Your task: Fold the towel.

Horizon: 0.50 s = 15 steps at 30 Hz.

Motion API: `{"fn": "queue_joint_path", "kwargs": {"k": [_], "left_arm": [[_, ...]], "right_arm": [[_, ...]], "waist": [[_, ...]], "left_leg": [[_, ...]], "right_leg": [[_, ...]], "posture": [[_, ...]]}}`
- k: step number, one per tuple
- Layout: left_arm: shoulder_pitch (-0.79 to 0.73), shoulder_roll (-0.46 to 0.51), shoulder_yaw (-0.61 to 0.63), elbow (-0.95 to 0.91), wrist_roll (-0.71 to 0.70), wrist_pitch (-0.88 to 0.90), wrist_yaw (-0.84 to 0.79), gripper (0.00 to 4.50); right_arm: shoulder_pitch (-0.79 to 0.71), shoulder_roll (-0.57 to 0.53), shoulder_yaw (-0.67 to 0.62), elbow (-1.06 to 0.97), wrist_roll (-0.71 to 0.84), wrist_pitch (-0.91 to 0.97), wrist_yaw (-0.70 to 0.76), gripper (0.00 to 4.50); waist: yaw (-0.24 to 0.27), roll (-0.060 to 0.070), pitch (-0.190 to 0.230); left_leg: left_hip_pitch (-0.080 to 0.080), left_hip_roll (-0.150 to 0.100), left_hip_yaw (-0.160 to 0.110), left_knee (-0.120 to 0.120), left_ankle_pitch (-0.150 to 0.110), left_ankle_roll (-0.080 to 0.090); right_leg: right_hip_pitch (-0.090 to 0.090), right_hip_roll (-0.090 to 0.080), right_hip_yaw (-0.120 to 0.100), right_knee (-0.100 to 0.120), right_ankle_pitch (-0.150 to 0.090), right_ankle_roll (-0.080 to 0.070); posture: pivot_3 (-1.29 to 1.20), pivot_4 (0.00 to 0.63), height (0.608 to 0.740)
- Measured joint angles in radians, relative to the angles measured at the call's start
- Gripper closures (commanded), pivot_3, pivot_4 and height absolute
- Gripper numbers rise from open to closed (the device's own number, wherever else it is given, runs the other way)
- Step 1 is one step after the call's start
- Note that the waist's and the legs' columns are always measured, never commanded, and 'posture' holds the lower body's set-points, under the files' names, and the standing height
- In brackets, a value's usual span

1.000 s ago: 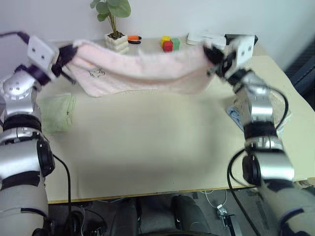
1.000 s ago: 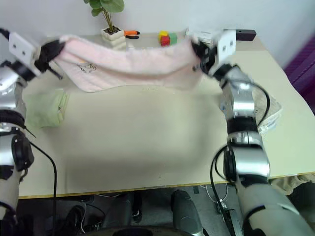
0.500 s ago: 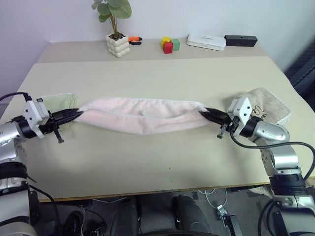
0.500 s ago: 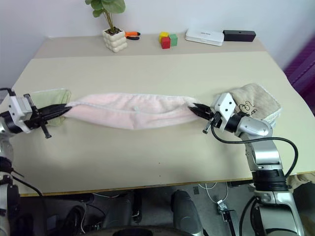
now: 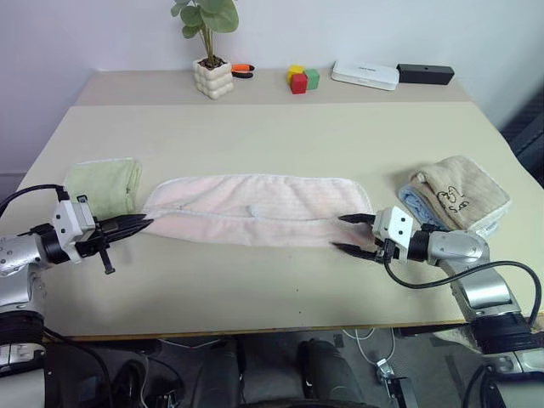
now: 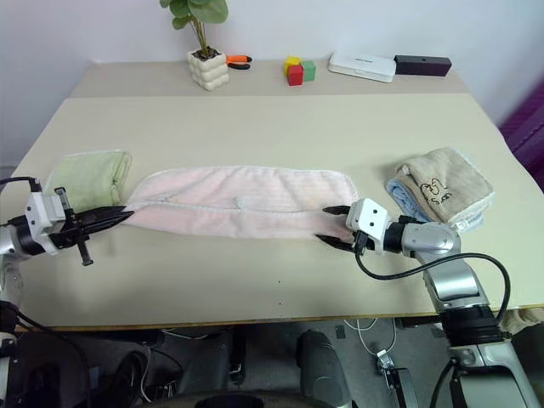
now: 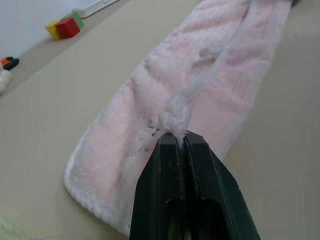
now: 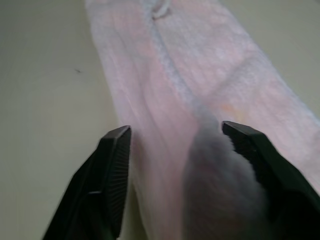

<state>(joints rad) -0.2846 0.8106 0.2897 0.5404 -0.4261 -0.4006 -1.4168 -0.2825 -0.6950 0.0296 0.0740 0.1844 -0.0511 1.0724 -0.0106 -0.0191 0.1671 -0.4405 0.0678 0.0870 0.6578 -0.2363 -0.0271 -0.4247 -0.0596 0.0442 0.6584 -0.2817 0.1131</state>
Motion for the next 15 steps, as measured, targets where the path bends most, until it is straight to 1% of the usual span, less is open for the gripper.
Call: {"fn": "queue_joint_path", "kwargs": {"k": [7, 10, 12, 14, 15], "left_arm": [[-0.002, 0.0, 0.0, -0.036, 0.0, 0.005, 0.008, 4.5], [-0.002, 0.0, 0.0, -0.044, 0.0, 0.007, 0.013, 4.5], [-0.001, 0.0, 0.0, -0.052, 0.0, 0.016, 0.014, 4.5], [0.001, 0.0, -0.001, -0.058, 0.0, 0.023, 0.013, 4.5], [0.004, 0.0, -0.001, -0.064, 0.0, 0.024, 0.013, 4.5]], "right_arm": [[-0.02, -0.079, 0.026, -0.004, -0.044, -0.021, 0.047, 1.59], [-0.02, -0.104, 0.04, -0.001, -0.061, -0.026, 0.071, 2.35], [-0.021, -0.113, 0.04, -0.001, -0.055, -0.016, 0.089, 3.44], [-0.026, -0.113, 0.04, -0.001, -0.035, 0.006, 0.107, 4.43], [-0.03, -0.113, 0.039, -0.001, -0.021, 0.017, 0.117, 4.47]], "waist": [[0.001, 0.0, 0.0], [0.0, 0.0, 0.0], [0.0, 0.0, 0.0], [0.0, 0.0, 0.0], [0.0, 0.0, 0.0]], "left_leg": [[0.0, 0.0, 0.0, 0.002, -0.001, 0.001], [0.0, 0.0, 0.0, 0.003, -0.001, 0.001], [0.0, 0.0, 0.0, 0.003, -0.001, 0.001], [0.0, 0.0, 0.0, 0.004, -0.001, 0.001], [0.0, 0.0, 0.0, 0.004, -0.001, 0.001]], "right_leg": [[0.0, 0.0, 0.0, 0.001, 0.0, 0.0], [0.0, 0.0, 0.0, 0.002, 0.0, 0.0], [0.0, 0.0, 0.0, 0.002, 0.0, 0.0], [0.0, 0.0, 0.0, 0.003, 0.0, 0.0], [0.0, 0.0, 0.0, 0.003, 0.0, 0.0]], "posture": [[0.0, 0.15, 0.735], [0.0, 0.15, 0.735], [0.0, 0.15, 0.735], [0.0, 0.15, 0.735], [0.0, 0.15, 0.735]]}}
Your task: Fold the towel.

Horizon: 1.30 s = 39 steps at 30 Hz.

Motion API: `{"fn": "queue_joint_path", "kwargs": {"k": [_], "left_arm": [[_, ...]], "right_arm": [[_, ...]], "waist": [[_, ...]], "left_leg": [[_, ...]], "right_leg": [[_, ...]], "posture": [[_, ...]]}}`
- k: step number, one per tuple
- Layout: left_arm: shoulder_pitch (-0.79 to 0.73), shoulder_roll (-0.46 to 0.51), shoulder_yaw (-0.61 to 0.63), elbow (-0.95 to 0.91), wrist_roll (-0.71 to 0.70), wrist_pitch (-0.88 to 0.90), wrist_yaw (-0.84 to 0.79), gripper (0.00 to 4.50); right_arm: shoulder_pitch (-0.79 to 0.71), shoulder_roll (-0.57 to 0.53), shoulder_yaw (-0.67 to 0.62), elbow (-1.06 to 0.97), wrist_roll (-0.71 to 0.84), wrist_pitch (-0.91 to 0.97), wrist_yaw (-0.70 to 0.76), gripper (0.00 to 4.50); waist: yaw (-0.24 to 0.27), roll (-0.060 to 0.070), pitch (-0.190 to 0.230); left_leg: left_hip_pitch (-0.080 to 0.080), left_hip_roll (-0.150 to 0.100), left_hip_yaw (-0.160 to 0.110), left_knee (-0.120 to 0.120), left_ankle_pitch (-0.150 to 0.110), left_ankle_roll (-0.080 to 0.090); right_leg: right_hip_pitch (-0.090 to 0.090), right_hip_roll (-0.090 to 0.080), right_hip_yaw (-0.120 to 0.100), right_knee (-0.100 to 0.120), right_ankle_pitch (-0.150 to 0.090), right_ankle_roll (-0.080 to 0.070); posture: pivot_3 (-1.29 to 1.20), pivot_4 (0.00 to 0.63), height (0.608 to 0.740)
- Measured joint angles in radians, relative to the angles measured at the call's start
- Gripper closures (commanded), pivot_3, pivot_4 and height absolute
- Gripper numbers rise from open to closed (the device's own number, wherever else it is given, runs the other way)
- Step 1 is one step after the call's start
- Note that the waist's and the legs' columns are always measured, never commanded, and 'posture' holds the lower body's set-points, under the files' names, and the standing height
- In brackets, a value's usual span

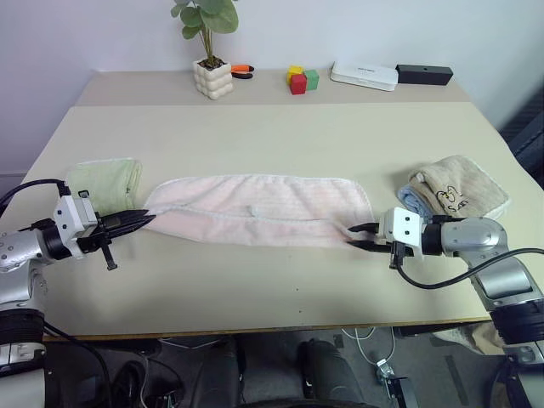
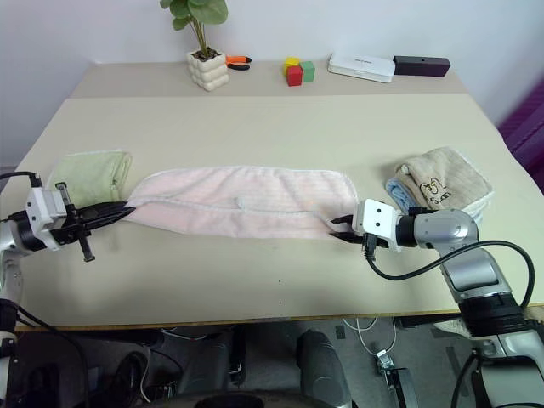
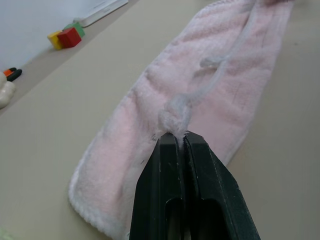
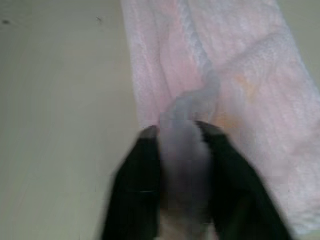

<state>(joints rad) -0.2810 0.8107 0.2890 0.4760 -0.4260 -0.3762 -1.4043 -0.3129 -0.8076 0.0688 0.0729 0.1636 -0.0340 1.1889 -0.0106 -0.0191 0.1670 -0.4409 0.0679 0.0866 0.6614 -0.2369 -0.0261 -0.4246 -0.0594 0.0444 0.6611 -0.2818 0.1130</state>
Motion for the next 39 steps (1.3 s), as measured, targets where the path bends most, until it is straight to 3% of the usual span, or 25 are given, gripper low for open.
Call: {"fn": "queue_joint_path", "kwargs": {"k": [9, 22, 31, 39], "left_arm": [[0.079, 0.057, 0.004, -0.023, -0.023, 0.025, -0.089, 4.5], [0.21, 0.13, 0.044, 0.052, -0.04, -0.05, -0.207, 4.5], [0.186, 0.13, 0.046, 0.062, -0.053, -0.048, -0.203, 4.5], [0.012, 0.105, 0.035, 0.139, -0.037, -0.046, -0.164, 4.5]], "right_arm": [[0.033, -0.065, -0.02, -0.001, 0.087, 0.044, 0.117, 4.47], [0.152, -0.094, -0.082, 0.0, 0.177, -0.036, 0.222, 4.47], [0.185, -0.134, -0.131, -0.083, 0.266, 0.07, 0.235, 4.47], [-0.009, -0.056, -0.119, 0.092, 0.178, -0.001, 0.133, 4.47]], "waist": [[0.001, 0.0, 0.0], [0.001, 0.0, 0.0], [0.001, -0.001, -0.001], [0.001, -0.001, -0.001]], "left_leg": [[0.0, 0.0, 0.0, 0.0, 0.0, 0.0], [0.0, 0.0, 0.0, 0.001, -0.001, 0.001], [0.0, 0.0, 0.0, 0.002, -0.001, 0.001], [0.0, 0.0, 0.0, 0.002, -0.001, 0.001]], "right_leg": [[0.0, 0.0, 0.0, 0.0, 0.0, 0.0], [0.0, -0.001, 0.0, 0.0, 0.0, 0.0], [0.0, -0.001, 0.0, 0.001, -0.001, -0.001], [0.0, 0.0, 0.0, 0.002, 0.0, 0.0]], "posture": [[0.0, 0.15, 0.735], [0.0, 0.15, 0.735], [0.0, 0.15, 0.735], [0.0, 0.15, 0.735]]}}
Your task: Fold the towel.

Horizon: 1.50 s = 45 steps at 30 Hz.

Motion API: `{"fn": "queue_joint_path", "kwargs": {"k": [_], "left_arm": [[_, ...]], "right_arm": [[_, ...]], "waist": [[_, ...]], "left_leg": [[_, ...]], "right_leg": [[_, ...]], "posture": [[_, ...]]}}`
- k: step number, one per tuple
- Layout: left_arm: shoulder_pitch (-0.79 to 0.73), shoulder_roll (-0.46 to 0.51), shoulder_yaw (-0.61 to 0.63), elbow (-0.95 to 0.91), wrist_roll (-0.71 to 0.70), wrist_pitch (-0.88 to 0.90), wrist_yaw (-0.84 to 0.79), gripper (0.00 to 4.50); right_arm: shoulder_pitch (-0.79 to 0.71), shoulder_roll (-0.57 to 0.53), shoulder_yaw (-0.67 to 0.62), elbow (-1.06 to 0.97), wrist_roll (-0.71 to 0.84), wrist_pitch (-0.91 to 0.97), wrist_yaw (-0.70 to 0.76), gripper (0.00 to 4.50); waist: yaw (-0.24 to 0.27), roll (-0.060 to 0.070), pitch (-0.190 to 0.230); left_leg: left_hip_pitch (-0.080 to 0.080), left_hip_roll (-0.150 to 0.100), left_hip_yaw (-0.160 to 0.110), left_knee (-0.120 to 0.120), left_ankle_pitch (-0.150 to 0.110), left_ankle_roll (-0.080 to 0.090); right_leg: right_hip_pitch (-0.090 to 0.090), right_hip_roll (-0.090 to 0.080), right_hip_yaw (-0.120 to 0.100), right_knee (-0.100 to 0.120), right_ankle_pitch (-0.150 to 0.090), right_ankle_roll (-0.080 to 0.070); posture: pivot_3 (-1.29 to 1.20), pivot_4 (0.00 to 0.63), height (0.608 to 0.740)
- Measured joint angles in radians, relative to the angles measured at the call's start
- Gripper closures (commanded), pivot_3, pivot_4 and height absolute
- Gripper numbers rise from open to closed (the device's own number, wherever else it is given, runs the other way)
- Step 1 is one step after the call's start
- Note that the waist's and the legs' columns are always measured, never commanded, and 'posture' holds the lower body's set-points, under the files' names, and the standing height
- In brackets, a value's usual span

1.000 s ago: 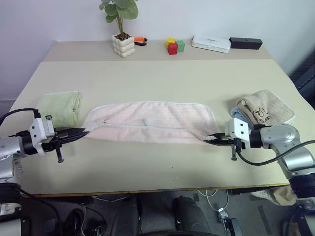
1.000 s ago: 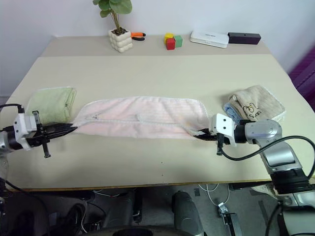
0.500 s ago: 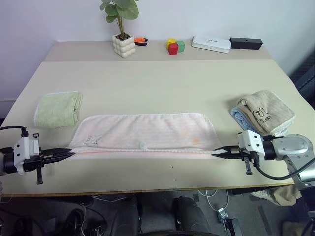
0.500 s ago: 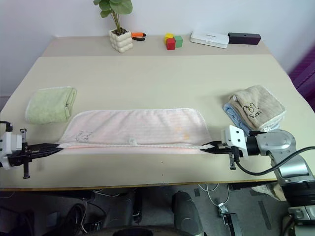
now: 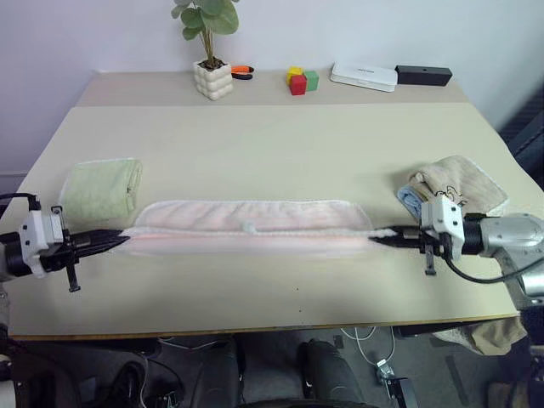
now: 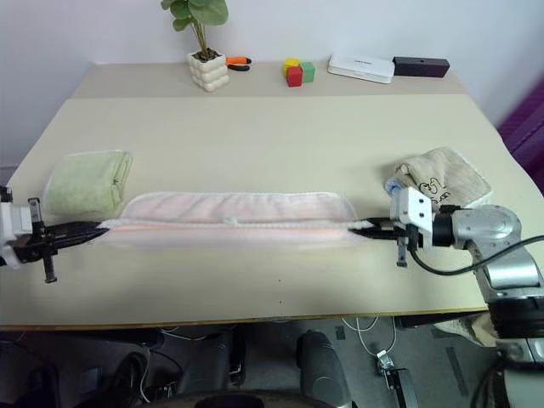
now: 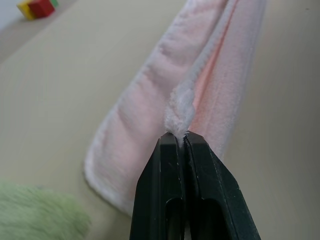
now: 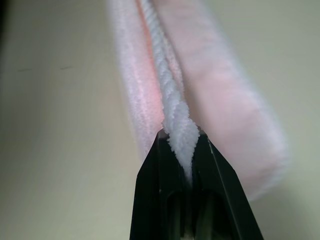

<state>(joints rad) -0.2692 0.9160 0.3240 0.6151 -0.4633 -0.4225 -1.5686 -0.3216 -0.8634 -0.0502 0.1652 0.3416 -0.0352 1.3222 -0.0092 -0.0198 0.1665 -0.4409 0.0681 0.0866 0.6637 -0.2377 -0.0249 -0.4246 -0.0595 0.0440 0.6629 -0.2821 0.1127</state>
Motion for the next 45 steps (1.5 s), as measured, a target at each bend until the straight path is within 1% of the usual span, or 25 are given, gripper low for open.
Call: {"fn": "queue_joint_path", "kwargs": {"k": [3, 9, 14, 22, 30, 39, 40, 41, 42, 43, 45], "left_arm": [[-0.063, -0.007, -0.022, 0.071, 0.029, -0.025, 0.006, 4.5], [-0.244, -0.037, -0.075, 0.271, 0.131, -0.123, 0.084, 4.5], [-0.317, -0.061, -0.107, 0.394, 0.193, -0.18, 0.121, 4.5], [-0.348, -0.097, -0.125, 0.485, 0.257, -0.261, 0.207, 4.5], [-0.372, -0.105, -0.135, 0.518, 0.281, -0.282, 0.269, 4.5], [-0.37, -0.125, -0.159, 0.533, 0.327, -0.277, 0.323, 4.5], [-0.371, -0.127, -0.164, 0.538, 0.333, -0.261, 0.331, 4.5], [-0.371, -0.13, -0.166, 0.544, 0.335, -0.237, 0.333, 4.2], [-0.375, -0.134, -0.166, 0.554, 0.335, -0.196, 0.343, 3.87], [-0.378, -0.136, -0.165, 0.566, 0.335, -0.153, 0.363, 3.55], [-0.387, -0.135, -0.16, 0.572, 0.332, -0.103, 0.376, 2.56]], "right_arm": [[-0.034, 0.026, 0.012, 0.064, -0.03, -0.042, -0.013, 4.47], [-0.177, 0.096, 0.046, 0.232, -0.125, -0.14, -0.1, 4.47], [-0.202, 0.118, 0.07, 0.315, -0.173, -0.188, -0.136, 4.47], [-0.242, 0.136, 0.088, 0.393, -0.221, -0.235, -0.18, 4.47], [-0.282, 0.161, 0.102, 0.468, -0.259, -0.284, -0.237, 4.47], [-0.289, 0.165, 0.14, 0.509, -0.328, -0.333, -0.279, 4.47], [-0.289, 0.167, 0.142, 0.509, -0.328, -0.33, -0.279, 4.21], [-0.289, 0.168, 0.142, 0.509, -0.327, -0.323, -0.277, 3.9], [-0.289, 0.169, 0.142, 0.509, -0.322, -0.304, -0.27, 3.58], [-0.289, 0.169, 0.141, 0.51, -0.315, -0.278, -0.259, 3.13], [-0.289, 0.169, 0.141, 0.514, -0.315, -0.255, -0.256, 2.09]], "waist": [[0.0, 0.0, 0.0], [0.0, 0.0, 0.0], [-0.003, 0.0, 0.0], [-0.002, 0.0, 0.0], [-0.003, 0.0, 0.0], [-0.003, 0.0, 0.0], [-0.003, 0.0, 0.0], [-0.003, 0.0, 0.0], [-0.003, 0.0, 0.0], [-0.003, 0.0, 0.0], [-0.003, 0.0, 0.0]], "left_leg": [[0.0, 0.0, 0.0, 0.0, 0.0, 0.0], [0.0, 0.0, 0.0, 0.001, 0.0, 0.0], [-0.001, 0.0, 0.0, 0.001, 0.0, 0.0], [-0.001, 0.0, 0.0, 0.001, 0.0, 0.0], [0.0, 0.0, 0.001, 0.001, 0.0, 0.0], [-0.001, 0.0, 0.001, 0.001, 0.0, 0.0], [-0.001, 0.0, 0.001, 0.001, 0.0, 0.0], [0.0, 0.0, 0.001, 0.001, 0.0, 0.0], [0.0, 0.0, 0.001, 0.001, 0.0, 0.0], [-0.001, 0.0, 0.0, 0.001, 0.0, 0.0], [-0.001, 0.0, 0.0, 0.001, 0.0, 0.0]], "right_leg": [[0.0, 0.0, 0.0, 0.0, 0.0, 0.0], [0.0, 0.0, 0.0, 0.0, 0.0, 0.0], [0.0, 0.0, 0.0, 0.0, 0.0, 0.0], [0.0, 0.0, 0.0, 0.0, 0.0, 0.0], [0.0, 0.0, 0.0, 0.0, 0.0, 0.0], [0.0, 0.0, 0.0, 0.0, 0.0, 0.0], [0.0, 0.0, 0.0, 0.0, 0.0, 0.0], [0.0, 0.0, 0.0, 0.0, 0.0, 0.0], [0.0, 0.0, 0.0, 0.001, 0.0, 0.001], [0.0, 0.0, 0.0, 0.001, 0.0, 0.001], [0.0, 0.0, 0.0, 0.001, 0.0, 0.001]], "posture": [[0.0, 0.15, 0.735], [0.0, 0.15, 0.735], [0.0, 0.15, 0.735], [0.0, 0.15, 0.735], [0.0, 0.15, 0.735], [0.0, 0.15, 0.735], [0.0, 0.15, 0.735], [0.0, 0.15, 0.735], [0.0, 0.15, 0.735], [0.0, 0.15, 0.735], [0.0, 0.15, 0.735]]}}
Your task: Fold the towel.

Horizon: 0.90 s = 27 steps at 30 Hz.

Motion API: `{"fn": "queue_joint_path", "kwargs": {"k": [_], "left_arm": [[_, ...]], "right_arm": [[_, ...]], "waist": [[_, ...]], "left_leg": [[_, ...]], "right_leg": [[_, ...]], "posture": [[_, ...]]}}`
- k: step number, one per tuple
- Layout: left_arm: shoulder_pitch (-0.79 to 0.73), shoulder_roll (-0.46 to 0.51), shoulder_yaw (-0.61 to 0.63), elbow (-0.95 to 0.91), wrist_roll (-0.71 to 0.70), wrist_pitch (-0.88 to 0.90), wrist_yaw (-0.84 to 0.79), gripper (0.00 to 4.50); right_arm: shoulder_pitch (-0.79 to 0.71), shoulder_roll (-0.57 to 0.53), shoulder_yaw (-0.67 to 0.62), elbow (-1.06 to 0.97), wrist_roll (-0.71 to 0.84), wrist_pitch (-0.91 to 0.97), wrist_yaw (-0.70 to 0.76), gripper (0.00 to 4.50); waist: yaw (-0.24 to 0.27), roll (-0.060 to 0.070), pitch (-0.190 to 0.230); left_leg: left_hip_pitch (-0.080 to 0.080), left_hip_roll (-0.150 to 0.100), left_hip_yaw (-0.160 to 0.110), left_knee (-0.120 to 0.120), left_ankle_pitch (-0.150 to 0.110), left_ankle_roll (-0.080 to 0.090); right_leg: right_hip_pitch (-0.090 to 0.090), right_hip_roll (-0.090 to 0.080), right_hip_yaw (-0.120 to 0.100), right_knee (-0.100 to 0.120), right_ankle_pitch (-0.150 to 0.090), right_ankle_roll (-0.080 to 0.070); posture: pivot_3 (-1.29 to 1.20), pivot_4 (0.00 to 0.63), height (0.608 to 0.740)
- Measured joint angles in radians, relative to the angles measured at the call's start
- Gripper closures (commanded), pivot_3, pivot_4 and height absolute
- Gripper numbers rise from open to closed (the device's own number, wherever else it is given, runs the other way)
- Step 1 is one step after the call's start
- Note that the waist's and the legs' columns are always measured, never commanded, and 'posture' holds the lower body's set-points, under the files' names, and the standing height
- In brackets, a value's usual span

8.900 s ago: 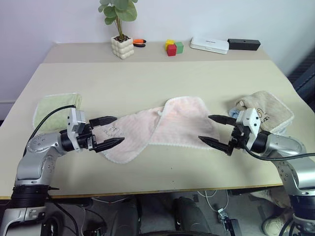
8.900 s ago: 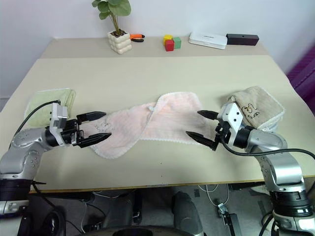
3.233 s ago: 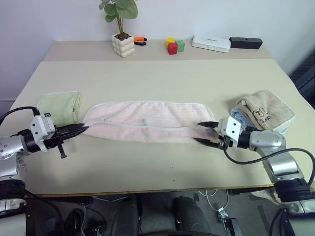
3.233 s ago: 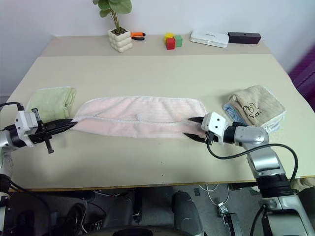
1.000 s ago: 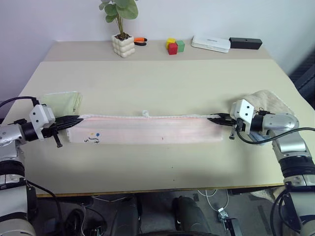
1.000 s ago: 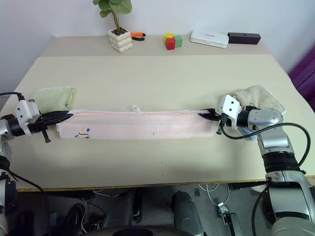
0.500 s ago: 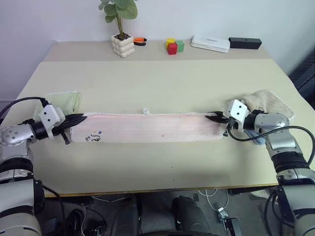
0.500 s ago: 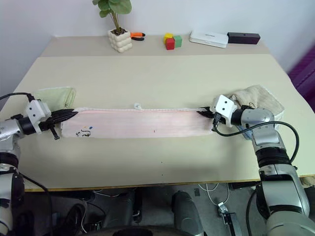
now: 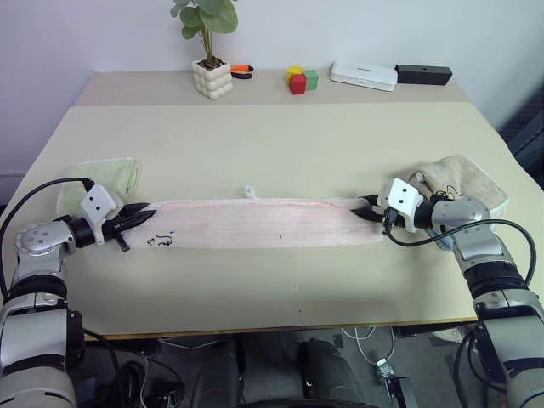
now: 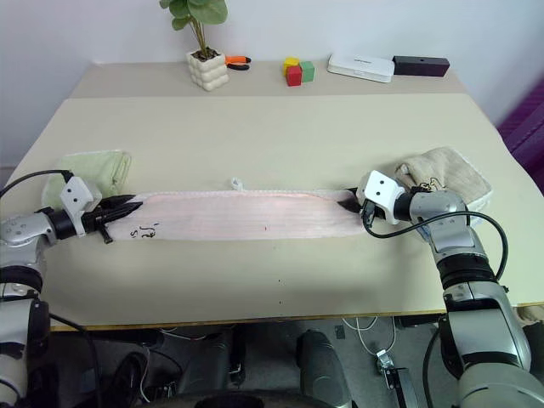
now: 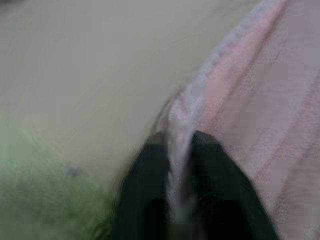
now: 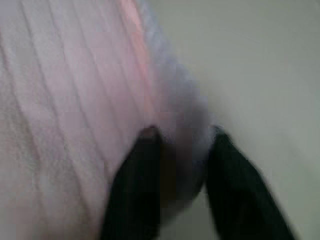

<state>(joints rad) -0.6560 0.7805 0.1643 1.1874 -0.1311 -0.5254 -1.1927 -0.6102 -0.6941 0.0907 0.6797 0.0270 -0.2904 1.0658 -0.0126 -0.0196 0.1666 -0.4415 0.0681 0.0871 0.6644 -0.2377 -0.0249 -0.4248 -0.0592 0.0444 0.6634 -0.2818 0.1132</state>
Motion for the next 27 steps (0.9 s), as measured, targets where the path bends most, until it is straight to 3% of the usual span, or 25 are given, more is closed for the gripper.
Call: {"fn": "queue_joint_path", "kwargs": {"k": [4, 5, 13, 20, 22, 27], "left_arm": [[-0.006, 0.0, 0.01, -0.014, -0.012, 0.016, -0.023, 0.57], [-0.006, 0.0, 0.012, -0.024, -0.018, 0.022, -0.047, 0.05], [-0.005, -0.013, 0.069, -0.184, -0.147, 0.174, -0.156, 0.05], [0.077, -0.057, 0.089, -0.408, -0.243, 0.356, -0.151, 3.2], [0.088, -0.058, 0.101, -0.455, -0.266, 0.391, -0.127, 4.32], [0.112, -0.083, 0.151, -0.626, -0.348, 0.557, -0.009, 4.43]], "right_arm": [[-0.001, 0.0, -0.008, 0.0, -0.001, 0.001, -0.022, 0.03], [-0.001, 0.0, -0.015, 0.0, -0.003, 0.001, -0.03, 0.0], [-0.01, 0.034, -0.065, -0.008, 0.072, 0.104, -0.026, 0.0], [-0.052, 0.065, -0.111, -0.049, 0.136, 0.181, -0.061, 3.19], [-0.049, 0.065, -0.108, -0.051, 0.132, 0.181, -0.067, 3.28], [-0.018, 0.114, -0.124, -0.198, 0.153, 0.267, -0.155, 3.28]], "waist": [[0.0, 0.0, 0.0], [0.0, 0.0, 0.0], [0.0, 0.0, 0.0], [-0.002, 0.0, 0.0], [0.0, 0.0, 0.0], [-0.002, 0.0, 0.0]], "left_leg": [[0.0, 0.0, 0.0, 0.0, 0.0, 0.0], [0.0, 0.0, 0.0, 0.0, 0.0, 0.0], [0.0, 0.0, 0.0, 0.0, 0.0, 0.0], [0.0, 0.0, -0.001, 0.0, 0.0, 0.0], [0.0, 0.0, -0.001, 0.0, 0.0, 0.0], [0.0, 0.0, -0.001, 0.0, 0.0, 0.0]], "right_leg": [[0.0, 0.0, 0.0, 0.0, 0.0, 0.0], [0.0, 0.0, 0.0, 0.0, 0.0, 0.0], [0.0, 0.0, 0.0, 0.0, 0.0, 0.0], [0.0, 0.0, 0.0, 0.0, 0.0, 0.0], [0.0, 0.0, 0.0, 0.0, 0.0, 0.0], [0.0, 0.0, 0.0, 0.001, 0.0, 0.0]], "posture": [[0.0, 0.15, 0.735], [0.0, 0.15, 0.735], [0.0, 0.15, 0.735], [0.0, 0.15, 0.735], [0.0, 0.15, 0.735], [0.0, 0.15, 0.735]]}}
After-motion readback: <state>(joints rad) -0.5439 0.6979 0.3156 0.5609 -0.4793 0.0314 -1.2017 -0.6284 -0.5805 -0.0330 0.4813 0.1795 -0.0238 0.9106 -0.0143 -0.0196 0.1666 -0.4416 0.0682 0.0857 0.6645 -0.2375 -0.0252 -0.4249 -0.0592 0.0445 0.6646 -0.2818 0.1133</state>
